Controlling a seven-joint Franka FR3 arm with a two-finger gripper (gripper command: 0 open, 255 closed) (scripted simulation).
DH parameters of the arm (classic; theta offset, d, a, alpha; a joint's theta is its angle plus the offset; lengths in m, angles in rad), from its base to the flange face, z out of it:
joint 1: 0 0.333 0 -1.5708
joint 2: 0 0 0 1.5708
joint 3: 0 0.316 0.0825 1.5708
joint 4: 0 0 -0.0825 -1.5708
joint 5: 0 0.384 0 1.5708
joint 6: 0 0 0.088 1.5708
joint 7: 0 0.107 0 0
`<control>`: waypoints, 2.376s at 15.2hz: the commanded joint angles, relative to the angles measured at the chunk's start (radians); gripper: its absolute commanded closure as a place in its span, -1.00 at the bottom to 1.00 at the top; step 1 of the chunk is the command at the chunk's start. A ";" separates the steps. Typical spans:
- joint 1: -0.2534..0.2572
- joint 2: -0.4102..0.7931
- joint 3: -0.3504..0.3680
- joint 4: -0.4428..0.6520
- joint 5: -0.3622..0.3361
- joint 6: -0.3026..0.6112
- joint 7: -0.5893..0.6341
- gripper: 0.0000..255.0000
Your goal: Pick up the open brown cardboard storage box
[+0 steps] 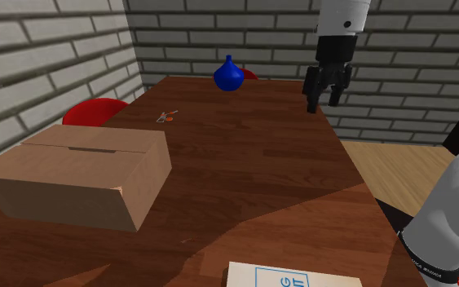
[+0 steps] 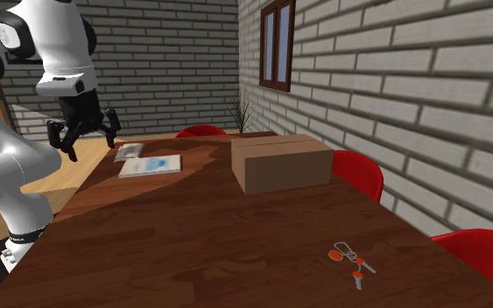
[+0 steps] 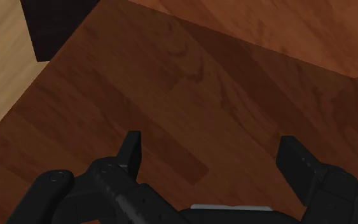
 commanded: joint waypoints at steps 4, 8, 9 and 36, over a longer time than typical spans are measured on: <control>0.028 0.101 0.078 0.035 0.111 0.043 0.145 -1.00; 0.048 0.196 0.132 0.078 0.186 0.087 0.248 -1.00; 0.053 0.222 0.145 0.091 0.204 0.099 0.273 -1.00; 0.245 1.141 0.330 0.910 0.380 0.327 0.892 -1.00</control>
